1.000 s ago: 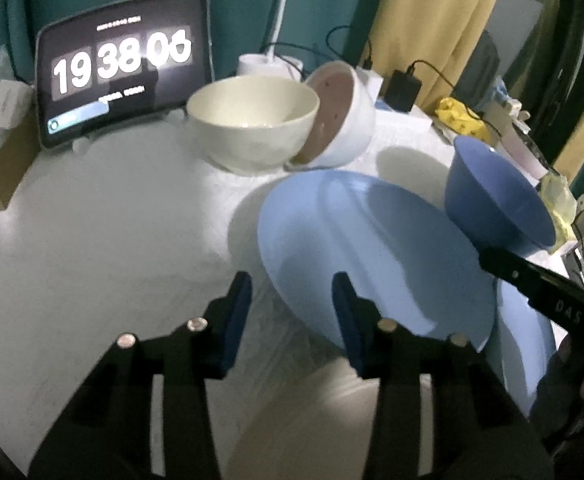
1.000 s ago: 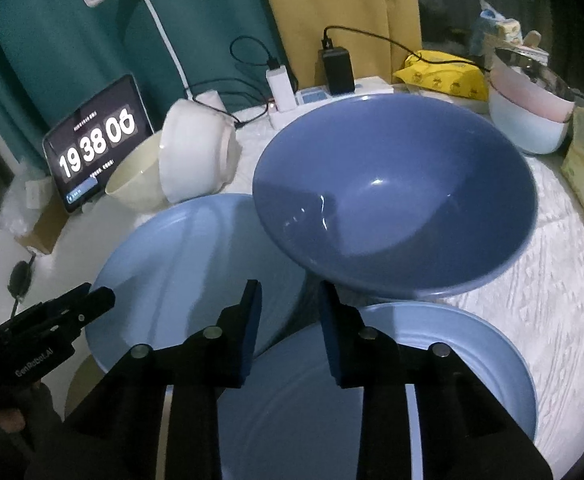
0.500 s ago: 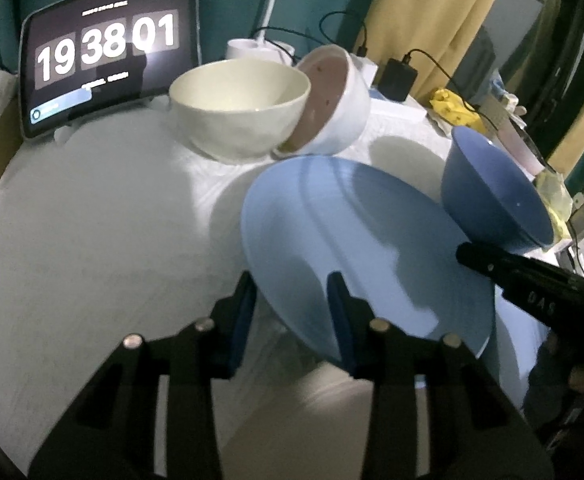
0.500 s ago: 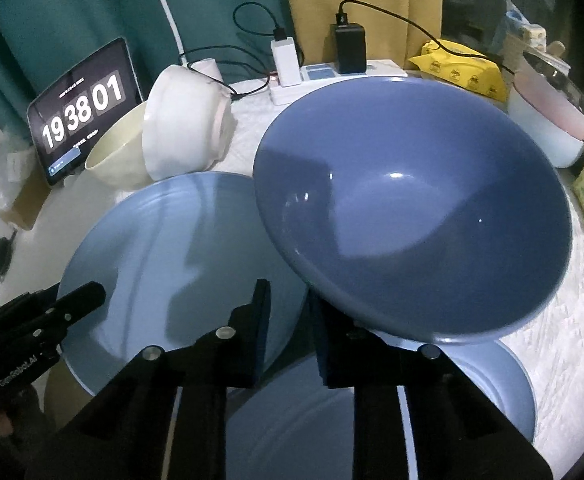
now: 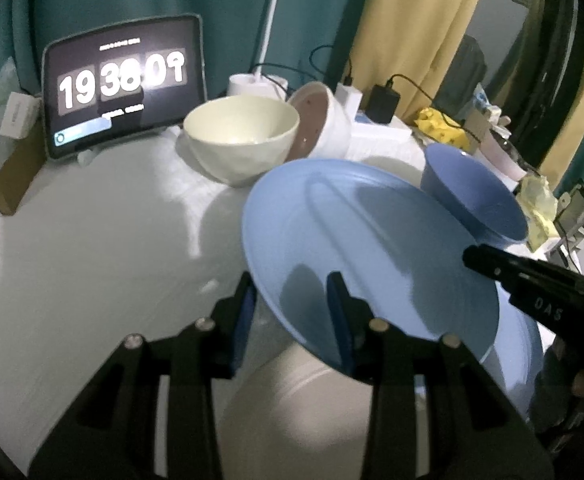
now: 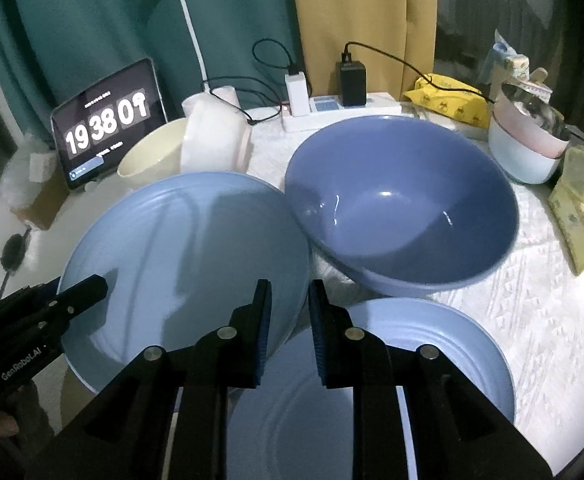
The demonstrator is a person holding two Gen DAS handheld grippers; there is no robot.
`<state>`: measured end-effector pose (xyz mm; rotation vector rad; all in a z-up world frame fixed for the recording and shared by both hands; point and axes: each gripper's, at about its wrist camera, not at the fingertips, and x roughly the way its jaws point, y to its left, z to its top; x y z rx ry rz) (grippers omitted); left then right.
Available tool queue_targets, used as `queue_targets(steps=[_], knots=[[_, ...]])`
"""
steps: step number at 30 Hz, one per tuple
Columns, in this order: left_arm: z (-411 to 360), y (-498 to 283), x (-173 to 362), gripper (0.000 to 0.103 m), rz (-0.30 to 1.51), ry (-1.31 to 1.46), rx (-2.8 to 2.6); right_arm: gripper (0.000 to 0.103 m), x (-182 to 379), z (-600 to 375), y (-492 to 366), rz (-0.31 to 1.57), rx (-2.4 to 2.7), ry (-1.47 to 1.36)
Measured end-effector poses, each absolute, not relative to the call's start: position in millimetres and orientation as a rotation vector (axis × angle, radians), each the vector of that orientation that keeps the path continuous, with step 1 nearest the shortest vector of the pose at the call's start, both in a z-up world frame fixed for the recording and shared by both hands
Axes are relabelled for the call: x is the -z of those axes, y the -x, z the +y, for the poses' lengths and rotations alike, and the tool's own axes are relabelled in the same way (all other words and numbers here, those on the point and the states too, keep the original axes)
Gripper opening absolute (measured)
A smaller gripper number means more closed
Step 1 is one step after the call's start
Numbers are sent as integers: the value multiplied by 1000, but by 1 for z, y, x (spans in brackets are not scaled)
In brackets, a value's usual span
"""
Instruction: Organize plates and bowls
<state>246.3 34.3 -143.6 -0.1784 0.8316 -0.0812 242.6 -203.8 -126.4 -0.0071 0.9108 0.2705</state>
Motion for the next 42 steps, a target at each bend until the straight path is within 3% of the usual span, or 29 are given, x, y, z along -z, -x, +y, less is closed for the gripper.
queue_targets(steps=[18, 42], knots=[[30, -185, 123, 37, 768, 157, 89, 21, 110, -212, -180, 875, -293, 14], [33, -107, 155, 37, 829, 109, 62, 21, 133, -196, -111, 935, -325, 62]])
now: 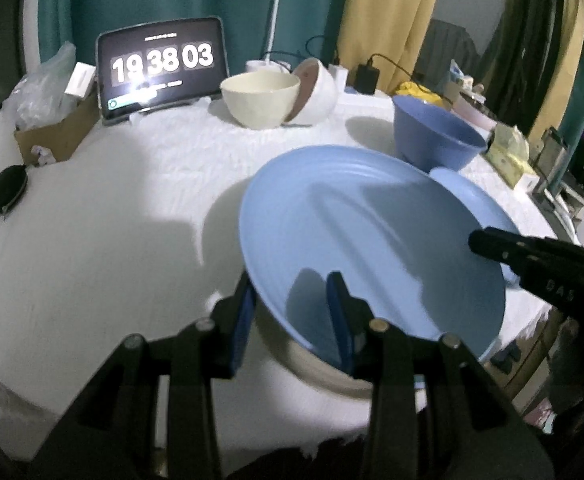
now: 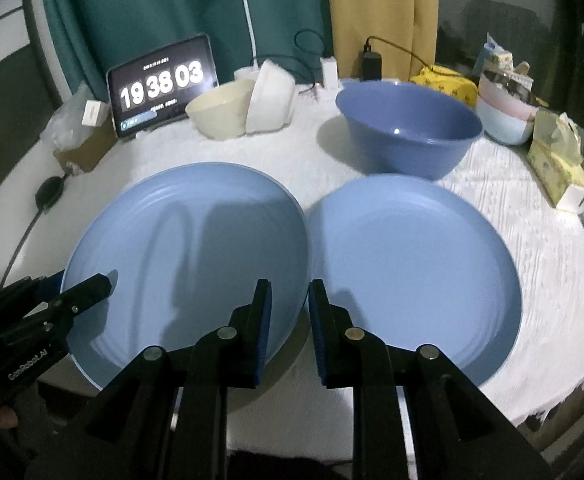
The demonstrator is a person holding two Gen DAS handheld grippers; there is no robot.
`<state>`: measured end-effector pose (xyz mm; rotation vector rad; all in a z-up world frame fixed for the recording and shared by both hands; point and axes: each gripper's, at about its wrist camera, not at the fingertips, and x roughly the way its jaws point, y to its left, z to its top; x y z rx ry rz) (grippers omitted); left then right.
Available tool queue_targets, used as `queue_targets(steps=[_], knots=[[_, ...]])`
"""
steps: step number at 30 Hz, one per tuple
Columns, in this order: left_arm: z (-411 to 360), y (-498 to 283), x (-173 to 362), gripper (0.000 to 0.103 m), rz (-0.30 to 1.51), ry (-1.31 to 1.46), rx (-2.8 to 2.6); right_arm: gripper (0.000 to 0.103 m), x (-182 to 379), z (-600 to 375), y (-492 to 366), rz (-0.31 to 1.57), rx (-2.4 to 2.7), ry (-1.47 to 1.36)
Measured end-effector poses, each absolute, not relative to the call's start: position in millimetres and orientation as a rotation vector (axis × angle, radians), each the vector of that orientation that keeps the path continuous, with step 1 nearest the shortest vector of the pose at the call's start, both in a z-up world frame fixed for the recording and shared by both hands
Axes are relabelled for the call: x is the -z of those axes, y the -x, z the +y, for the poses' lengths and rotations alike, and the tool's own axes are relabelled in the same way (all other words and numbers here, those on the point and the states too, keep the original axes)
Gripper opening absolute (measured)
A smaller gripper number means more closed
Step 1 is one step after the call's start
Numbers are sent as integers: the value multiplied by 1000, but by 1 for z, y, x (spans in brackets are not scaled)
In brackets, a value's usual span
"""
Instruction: Organize plates and bowls
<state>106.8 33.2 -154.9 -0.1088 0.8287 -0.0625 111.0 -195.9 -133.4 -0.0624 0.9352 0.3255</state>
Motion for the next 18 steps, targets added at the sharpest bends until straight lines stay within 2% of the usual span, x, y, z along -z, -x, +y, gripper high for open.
queue_targets(steps=[12, 15, 18], knots=[[26, -103, 180, 39, 869, 33, 23, 21, 155, -191, -106, 983, -306, 87], [25, -105, 179, 46, 872, 20, 15, 21, 156, -192, -106, 987, -306, 86], [29, -104, 177, 47, 852, 26, -18, 21, 156, -192, -103, 986, -303, 106]])
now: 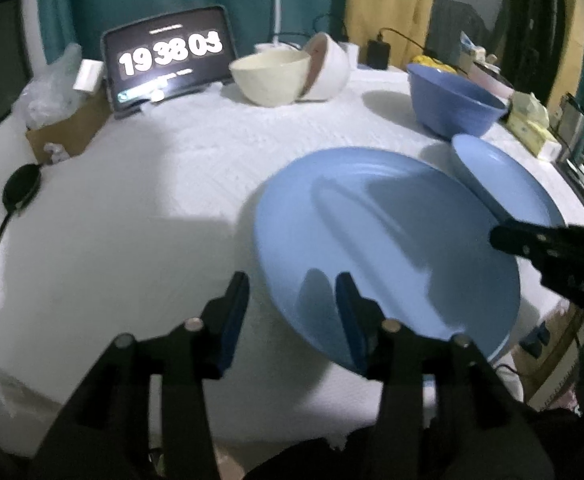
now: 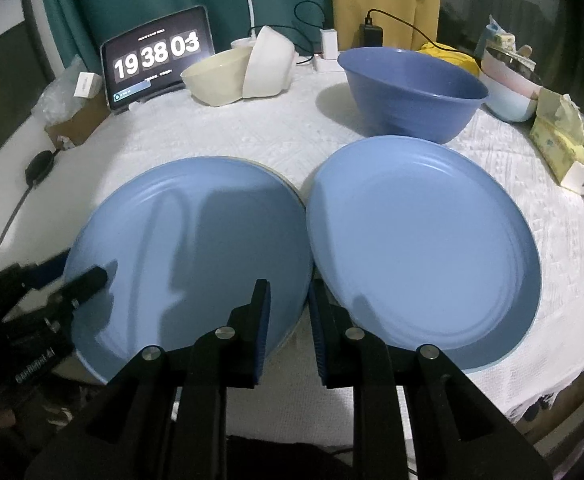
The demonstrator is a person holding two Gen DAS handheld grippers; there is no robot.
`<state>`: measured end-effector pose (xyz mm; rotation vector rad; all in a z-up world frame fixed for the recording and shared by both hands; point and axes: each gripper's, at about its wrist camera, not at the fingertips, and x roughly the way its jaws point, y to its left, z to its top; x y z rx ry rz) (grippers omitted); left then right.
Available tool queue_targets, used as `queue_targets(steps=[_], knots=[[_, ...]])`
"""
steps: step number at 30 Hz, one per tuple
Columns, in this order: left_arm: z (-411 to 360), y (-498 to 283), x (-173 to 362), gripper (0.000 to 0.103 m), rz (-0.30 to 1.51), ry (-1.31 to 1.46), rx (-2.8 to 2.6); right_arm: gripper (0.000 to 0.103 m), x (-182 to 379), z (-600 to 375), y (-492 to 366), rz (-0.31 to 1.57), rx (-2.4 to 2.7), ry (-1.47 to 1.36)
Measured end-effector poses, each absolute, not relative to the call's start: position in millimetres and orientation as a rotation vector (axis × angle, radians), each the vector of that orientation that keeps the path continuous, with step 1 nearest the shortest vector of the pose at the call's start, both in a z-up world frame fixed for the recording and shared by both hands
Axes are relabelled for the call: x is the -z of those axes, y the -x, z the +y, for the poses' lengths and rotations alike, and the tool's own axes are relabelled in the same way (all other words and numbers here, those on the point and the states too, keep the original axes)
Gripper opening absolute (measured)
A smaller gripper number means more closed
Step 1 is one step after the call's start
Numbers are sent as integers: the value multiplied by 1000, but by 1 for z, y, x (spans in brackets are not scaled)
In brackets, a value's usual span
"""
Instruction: Organize plates and bowls
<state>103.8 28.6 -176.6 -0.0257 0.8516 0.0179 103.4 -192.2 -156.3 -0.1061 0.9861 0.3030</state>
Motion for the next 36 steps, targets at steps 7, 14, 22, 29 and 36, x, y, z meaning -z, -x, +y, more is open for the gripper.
queue_targets(steps=[7, 14, 22, 29, 36], knots=[[40, -113, 190, 51, 882, 105, -10, 32, 173, -188, -103, 1027, -342, 111], [40, -125, 192, 51, 887, 146, 54, 29, 174, -182, -113, 1017, -337, 133], [46, -148, 192, 51, 893, 156, 58, 29, 176, -173, -134, 1022, -323, 130], [49, -172, 192, 51, 894, 143, 68, 29, 178, -169, -159, 1027, -293, 115], [48, -187, 193, 51, 886, 129, 73, 29, 180, -171, -175, 1028, -272, 86]])
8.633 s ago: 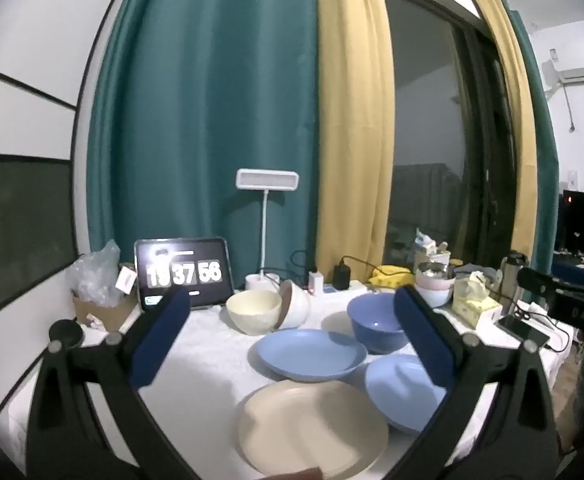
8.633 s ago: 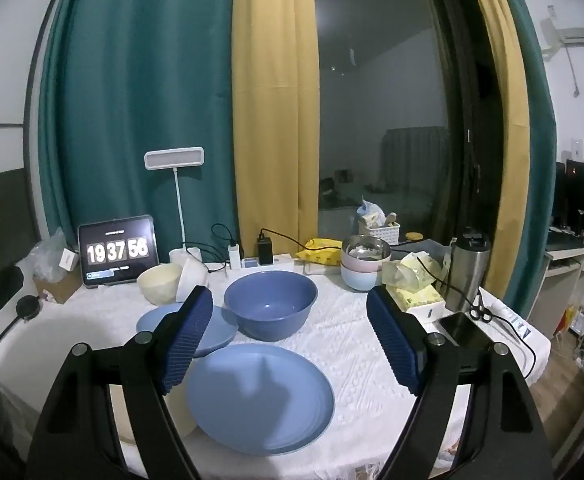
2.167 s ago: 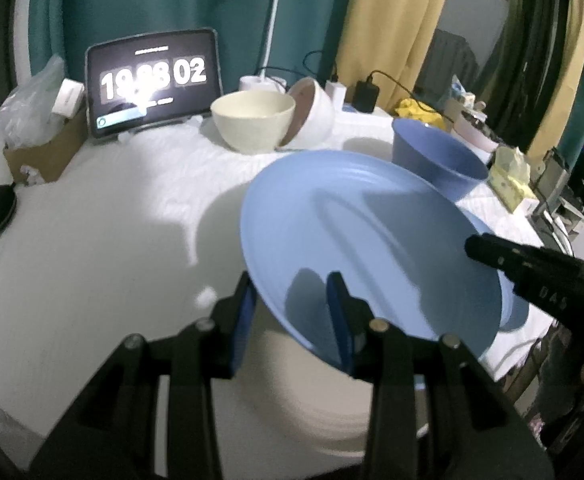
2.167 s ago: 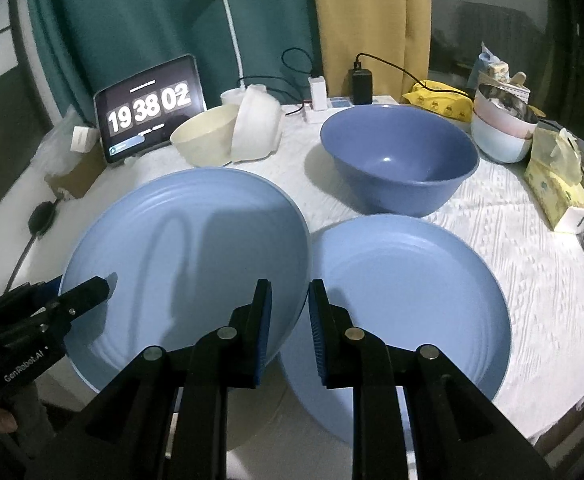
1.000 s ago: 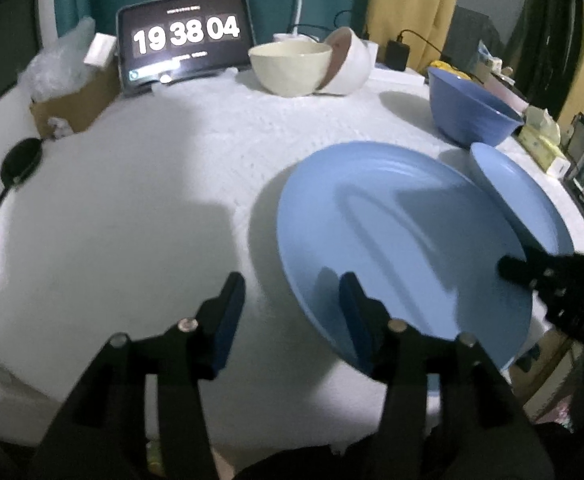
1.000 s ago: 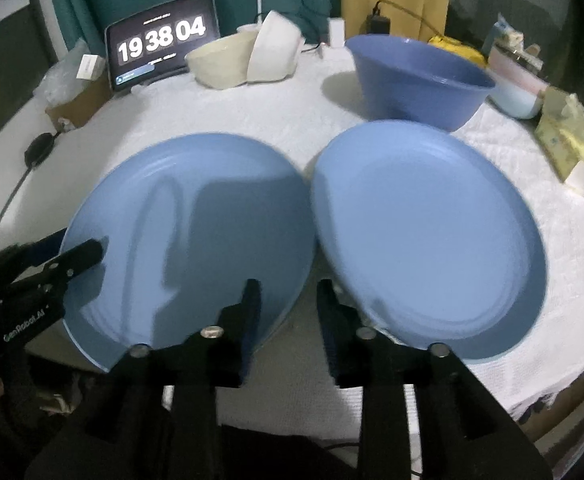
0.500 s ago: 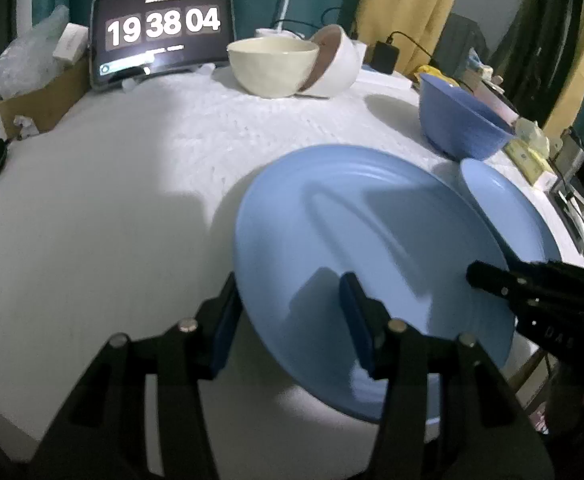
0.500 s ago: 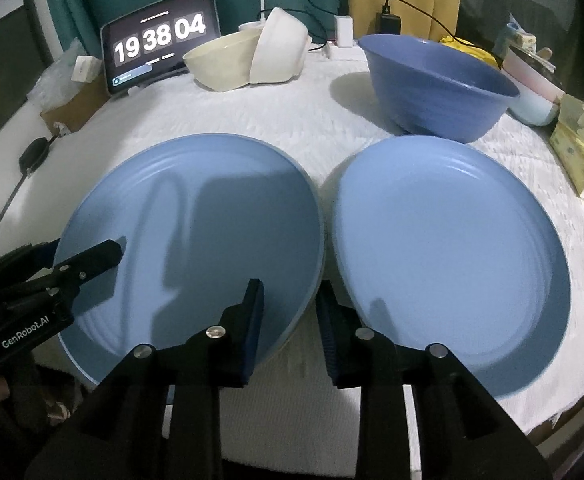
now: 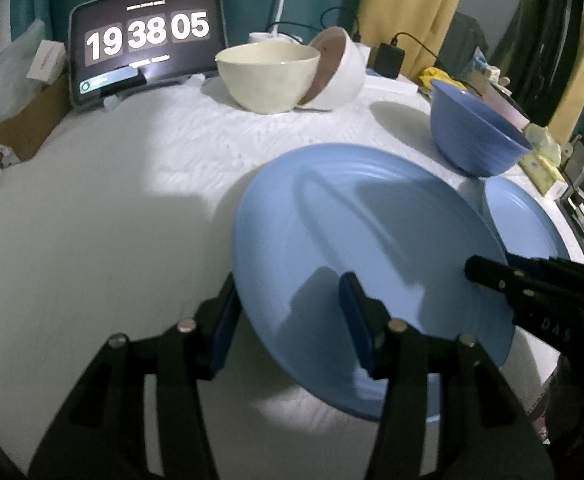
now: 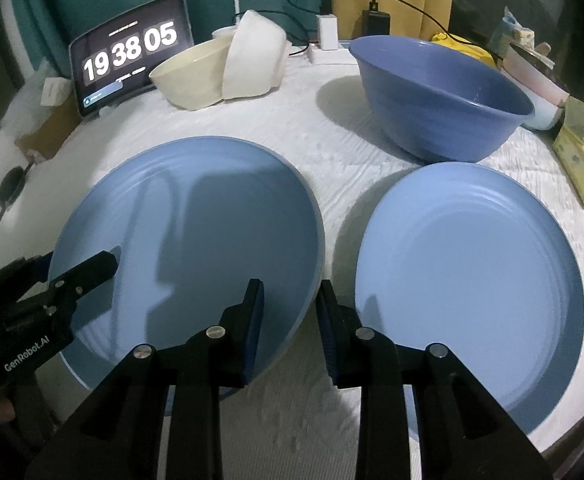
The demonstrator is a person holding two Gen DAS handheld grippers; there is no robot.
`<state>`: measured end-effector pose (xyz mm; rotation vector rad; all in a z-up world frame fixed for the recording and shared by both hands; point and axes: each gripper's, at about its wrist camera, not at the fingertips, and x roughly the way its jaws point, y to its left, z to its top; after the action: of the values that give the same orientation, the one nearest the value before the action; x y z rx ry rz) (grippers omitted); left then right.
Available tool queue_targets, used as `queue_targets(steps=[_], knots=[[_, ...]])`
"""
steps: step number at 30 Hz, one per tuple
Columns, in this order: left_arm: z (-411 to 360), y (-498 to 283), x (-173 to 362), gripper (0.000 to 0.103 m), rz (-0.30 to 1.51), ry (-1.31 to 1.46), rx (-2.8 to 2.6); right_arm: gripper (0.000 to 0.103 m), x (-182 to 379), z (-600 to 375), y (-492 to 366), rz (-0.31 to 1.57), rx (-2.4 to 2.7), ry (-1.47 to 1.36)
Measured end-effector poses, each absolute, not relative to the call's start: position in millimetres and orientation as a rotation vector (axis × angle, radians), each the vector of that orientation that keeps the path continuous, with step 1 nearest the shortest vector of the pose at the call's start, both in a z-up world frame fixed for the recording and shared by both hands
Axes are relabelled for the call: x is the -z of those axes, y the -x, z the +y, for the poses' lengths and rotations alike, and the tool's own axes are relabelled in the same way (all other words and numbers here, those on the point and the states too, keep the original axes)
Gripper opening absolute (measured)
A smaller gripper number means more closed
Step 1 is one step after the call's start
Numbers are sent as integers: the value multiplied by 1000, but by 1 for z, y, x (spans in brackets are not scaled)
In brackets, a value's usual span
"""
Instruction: Organize plates and bowls
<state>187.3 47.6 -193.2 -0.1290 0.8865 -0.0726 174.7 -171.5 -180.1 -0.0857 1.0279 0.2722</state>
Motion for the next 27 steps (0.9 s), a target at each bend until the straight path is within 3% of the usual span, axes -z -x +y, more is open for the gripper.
queue_targets(steps=[6, 10, 27], knots=[[50, -191, 192, 52, 903, 118, 96, 29, 176, -175, -174, 1022, -276, 70], [54, -185, 185, 52, 874, 108, 44, 35, 163, -181, -169, 967, -256, 71], [22, -160, 142, 54, 776, 111, 66, 35, 133, -211, -158, 882, -263, 15]])
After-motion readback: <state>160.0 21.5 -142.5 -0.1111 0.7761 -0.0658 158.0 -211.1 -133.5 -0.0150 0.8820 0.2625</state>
